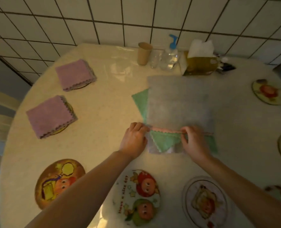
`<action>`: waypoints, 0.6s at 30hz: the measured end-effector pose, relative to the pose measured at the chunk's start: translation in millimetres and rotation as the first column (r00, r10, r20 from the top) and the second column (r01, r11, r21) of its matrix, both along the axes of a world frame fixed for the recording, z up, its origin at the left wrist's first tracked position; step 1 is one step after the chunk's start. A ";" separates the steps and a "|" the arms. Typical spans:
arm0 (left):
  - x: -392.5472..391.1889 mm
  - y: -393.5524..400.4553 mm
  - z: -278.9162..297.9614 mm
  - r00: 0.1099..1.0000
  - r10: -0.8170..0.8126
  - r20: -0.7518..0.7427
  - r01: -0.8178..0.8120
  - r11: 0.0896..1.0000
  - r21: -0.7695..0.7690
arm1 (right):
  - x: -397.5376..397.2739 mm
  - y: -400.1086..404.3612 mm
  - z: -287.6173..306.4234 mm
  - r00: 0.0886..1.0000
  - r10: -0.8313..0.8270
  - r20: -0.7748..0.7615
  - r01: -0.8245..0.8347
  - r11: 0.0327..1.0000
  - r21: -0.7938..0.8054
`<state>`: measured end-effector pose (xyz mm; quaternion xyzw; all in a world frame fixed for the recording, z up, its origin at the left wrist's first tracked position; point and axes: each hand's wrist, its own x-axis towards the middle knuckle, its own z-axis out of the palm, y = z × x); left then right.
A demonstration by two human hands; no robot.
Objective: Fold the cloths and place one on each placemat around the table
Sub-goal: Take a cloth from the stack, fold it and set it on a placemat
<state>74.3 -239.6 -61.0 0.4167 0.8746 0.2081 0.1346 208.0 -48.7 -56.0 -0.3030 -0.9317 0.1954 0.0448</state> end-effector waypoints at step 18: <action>-5.4 114.6 -1.1 0.990 -0.103 -0.093 0.063 0.933 -0.354 | -16.8 83.2 -17.7 0.900 0.373 0.226 -0.428 0.855 0.292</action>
